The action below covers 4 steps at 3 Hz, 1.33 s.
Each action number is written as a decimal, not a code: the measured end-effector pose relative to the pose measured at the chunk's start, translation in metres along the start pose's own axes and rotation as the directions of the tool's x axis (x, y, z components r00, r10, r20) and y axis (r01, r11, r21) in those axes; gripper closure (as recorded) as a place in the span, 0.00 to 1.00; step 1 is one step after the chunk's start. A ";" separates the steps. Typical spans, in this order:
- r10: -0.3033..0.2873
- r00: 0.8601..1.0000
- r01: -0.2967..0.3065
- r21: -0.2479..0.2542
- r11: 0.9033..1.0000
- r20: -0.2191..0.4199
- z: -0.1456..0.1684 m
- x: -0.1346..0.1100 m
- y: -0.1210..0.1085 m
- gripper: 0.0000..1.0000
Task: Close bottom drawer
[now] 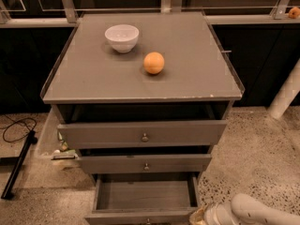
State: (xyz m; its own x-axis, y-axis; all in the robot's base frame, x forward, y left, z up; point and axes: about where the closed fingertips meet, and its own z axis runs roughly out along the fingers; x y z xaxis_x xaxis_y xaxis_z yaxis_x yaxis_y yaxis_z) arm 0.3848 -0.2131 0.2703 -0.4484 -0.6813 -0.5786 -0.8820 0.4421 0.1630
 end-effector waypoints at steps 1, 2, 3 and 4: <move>0.031 0.999 -0.031 -0.011 0.999 0.016 0.031 0.017 0.004 1.00; 0.019 0.999 -0.019 -0.005 1.000 0.037 0.063 0.019 -0.004 1.00; 0.015 0.999 -0.015 0.002 1.000 0.042 0.089 0.024 -0.015 1.00; 0.002 0.999 -0.004 0.031 1.000 0.046 0.099 0.026 -0.028 1.00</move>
Offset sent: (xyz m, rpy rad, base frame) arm 0.0220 0.0362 -0.0934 0.0483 -0.0359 -0.0189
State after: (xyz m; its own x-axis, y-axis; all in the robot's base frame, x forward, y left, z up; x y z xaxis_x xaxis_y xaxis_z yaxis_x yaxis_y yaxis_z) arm 0.4120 -0.1857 0.1714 -0.4433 -0.6524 -0.6147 -0.8754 0.4625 0.1405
